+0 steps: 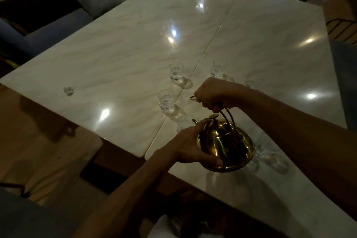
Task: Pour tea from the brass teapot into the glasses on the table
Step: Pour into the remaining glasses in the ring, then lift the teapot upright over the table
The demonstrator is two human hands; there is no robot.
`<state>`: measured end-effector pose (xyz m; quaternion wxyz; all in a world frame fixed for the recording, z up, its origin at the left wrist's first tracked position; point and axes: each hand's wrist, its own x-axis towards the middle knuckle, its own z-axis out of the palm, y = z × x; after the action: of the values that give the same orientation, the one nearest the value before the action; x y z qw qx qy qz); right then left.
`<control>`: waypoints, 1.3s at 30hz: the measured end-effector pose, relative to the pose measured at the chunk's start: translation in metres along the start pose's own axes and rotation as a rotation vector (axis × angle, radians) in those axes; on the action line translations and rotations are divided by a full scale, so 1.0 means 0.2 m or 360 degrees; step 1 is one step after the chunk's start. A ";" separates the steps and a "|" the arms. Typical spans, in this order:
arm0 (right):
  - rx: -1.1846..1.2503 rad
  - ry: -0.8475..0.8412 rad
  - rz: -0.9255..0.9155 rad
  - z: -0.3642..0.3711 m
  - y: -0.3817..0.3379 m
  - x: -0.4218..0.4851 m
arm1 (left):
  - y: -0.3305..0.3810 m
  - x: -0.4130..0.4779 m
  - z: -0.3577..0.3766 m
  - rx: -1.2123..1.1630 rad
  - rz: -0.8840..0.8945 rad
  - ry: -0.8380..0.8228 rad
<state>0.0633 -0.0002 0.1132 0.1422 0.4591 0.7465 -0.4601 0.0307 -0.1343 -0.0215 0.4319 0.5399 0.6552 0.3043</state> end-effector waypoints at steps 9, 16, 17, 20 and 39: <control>0.0159 -0.0008 -0.0140 -0.07 0.07 -0.09 | 0.03 0.00 -0.02 0.0243 0.0177 0.0164; 0.0269 0.0127 -0.0319 -0.28 0.12 -0.17 | 0.17 0.16 -0.10 0.0573 0.0307 0.0197; 0.0258 0.0145 -0.0329 -0.32 0.12 -0.19 | 0.20 0.19 -0.12 0.0607 0.0336 0.0199; 0.0268 0.0228 -0.0364 -0.43 0.16 -0.20 | 0.27 0.31 -0.17 0.0695 0.0433 0.0172; 0.0867 0.0450 -0.0450 -0.58 0.54 0.34 | 0.09 0.99 -0.19 0.1175 0.0232 0.0230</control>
<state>0.1384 0.1488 0.0723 -0.1559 0.4315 0.6648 -0.5895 -0.0047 0.0652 -0.0365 0.1384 0.6816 0.7093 0.1150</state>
